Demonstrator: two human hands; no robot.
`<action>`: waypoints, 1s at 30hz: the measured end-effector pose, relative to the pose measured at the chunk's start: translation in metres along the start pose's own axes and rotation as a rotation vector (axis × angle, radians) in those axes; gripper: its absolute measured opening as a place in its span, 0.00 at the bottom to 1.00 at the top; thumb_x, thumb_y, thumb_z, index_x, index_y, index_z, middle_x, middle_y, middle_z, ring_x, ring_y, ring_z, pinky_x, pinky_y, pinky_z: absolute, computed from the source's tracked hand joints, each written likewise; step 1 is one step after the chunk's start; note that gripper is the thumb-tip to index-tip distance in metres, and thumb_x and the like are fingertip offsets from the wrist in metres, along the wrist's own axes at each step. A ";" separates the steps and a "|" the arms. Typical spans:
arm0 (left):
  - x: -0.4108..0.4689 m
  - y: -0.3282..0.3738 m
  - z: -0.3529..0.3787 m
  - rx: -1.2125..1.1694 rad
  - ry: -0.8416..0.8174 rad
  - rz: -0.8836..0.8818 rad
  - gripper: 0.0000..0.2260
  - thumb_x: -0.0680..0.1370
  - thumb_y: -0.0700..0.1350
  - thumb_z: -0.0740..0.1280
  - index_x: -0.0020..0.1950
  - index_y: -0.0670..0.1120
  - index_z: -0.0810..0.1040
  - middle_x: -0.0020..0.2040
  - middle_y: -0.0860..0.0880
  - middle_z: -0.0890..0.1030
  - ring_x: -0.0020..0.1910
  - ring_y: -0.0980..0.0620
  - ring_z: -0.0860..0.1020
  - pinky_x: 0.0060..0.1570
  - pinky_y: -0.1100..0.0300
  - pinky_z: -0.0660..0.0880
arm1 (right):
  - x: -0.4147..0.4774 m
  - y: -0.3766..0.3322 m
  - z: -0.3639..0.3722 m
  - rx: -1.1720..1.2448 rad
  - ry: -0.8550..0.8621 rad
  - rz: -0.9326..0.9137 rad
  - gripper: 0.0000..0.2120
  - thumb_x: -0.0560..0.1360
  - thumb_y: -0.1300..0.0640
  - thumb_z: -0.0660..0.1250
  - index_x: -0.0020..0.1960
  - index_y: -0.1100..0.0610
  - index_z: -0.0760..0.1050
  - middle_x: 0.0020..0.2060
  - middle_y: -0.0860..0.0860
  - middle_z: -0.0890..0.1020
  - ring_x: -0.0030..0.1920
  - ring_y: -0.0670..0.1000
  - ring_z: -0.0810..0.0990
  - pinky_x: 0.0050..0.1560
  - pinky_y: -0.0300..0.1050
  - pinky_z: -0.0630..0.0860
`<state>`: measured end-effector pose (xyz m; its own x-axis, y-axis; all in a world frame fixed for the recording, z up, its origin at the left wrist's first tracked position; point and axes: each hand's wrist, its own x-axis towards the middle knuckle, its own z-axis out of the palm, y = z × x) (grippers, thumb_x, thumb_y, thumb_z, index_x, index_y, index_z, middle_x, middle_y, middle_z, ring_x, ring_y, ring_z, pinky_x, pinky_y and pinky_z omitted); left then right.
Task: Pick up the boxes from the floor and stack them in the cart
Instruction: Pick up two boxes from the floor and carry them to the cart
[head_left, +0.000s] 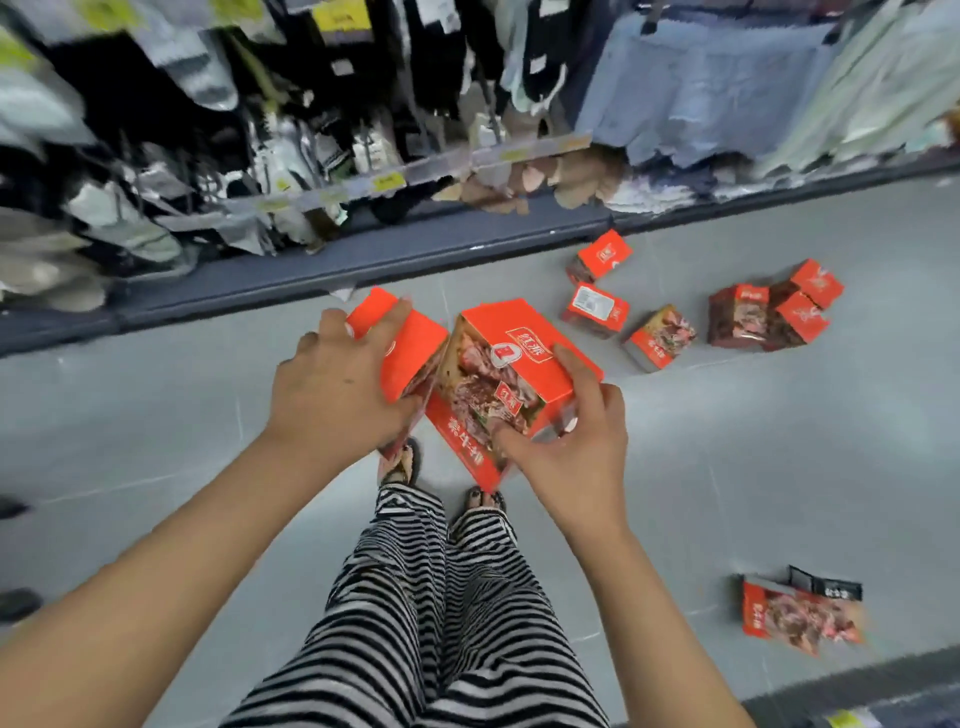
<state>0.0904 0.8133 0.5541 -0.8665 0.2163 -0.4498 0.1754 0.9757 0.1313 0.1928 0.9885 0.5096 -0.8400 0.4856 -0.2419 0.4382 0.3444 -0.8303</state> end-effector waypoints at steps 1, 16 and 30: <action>-0.010 -0.015 -0.006 -0.011 0.007 -0.033 0.42 0.68 0.62 0.70 0.76 0.62 0.51 0.63 0.42 0.66 0.59 0.36 0.71 0.56 0.44 0.73 | -0.004 -0.013 0.007 -0.008 -0.040 -0.035 0.41 0.58 0.53 0.79 0.69 0.44 0.69 0.49 0.54 0.72 0.45 0.37 0.71 0.50 0.26 0.68; -0.204 -0.295 -0.053 -0.400 0.202 -0.658 0.42 0.66 0.62 0.70 0.75 0.63 0.53 0.59 0.43 0.70 0.55 0.36 0.75 0.53 0.48 0.74 | -0.101 -0.219 0.198 -0.217 -0.633 -0.475 0.41 0.59 0.55 0.81 0.69 0.45 0.69 0.50 0.50 0.70 0.45 0.23 0.66 0.45 0.17 0.61; -0.401 -0.553 -0.057 -0.498 0.435 -0.988 0.43 0.67 0.58 0.74 0.76 0.63 0.54 0.57 0.44 0.69 0.56 0.40 0.74 0.54 0.50 0.74 | -0.299 -0.364 0.433 -0.113 -1.009 -0.649 0.38 0.59 0.55 0.82 0.65 0.42 0.71 0.54 0.49 0.74 0.51 0.36 0.74 0.49 0.24 0.67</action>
<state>0.3144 0.1853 0.7128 -0.6271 -0.7460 -0.2240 -0.7756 0.5716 0.2678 0.1459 0.3707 0.6668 -0.7640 -0.6338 -0.1207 -0.1760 0.3847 -0.9061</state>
